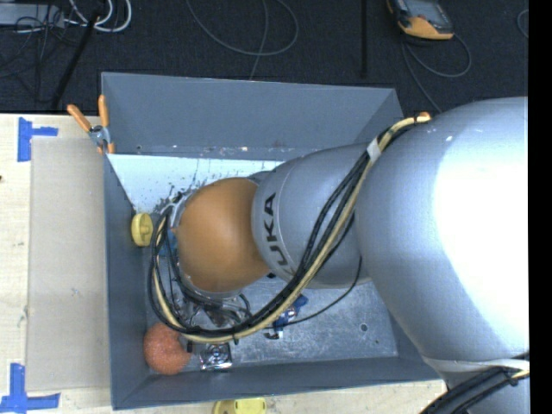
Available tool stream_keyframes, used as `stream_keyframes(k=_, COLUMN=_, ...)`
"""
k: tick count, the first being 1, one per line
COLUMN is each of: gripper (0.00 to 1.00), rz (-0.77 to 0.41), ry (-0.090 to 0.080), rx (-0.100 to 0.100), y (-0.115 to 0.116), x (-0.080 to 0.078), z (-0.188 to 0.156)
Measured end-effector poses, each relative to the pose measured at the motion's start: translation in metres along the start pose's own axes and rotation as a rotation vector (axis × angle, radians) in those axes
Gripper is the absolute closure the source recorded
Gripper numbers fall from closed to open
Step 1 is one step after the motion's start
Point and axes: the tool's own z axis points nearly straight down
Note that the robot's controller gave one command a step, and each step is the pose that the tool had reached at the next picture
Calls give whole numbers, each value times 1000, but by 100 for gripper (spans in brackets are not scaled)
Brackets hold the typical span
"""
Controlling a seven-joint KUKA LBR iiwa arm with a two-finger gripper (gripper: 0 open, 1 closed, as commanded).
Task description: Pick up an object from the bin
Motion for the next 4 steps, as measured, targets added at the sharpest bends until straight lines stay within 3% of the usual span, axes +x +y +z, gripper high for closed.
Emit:
stream_keyframes(k=1, gripper=100, rz=1, ry=0, rx=0, y=0, x=0, z=0)
stream_keyframes(k=2, gripper=100, rz=14, ry=-2, rx=-1, y=-17, x=10, z=-36)
stream_keyframes(k=3, gripper=100, rz=24, ry=-6, rx=0, y=-14, x=-14, z=-125)
stream_keyframes(k=4, gripper=100, rz=25, ry=-6, rx=0, y=-14, x=-14, z=-125)
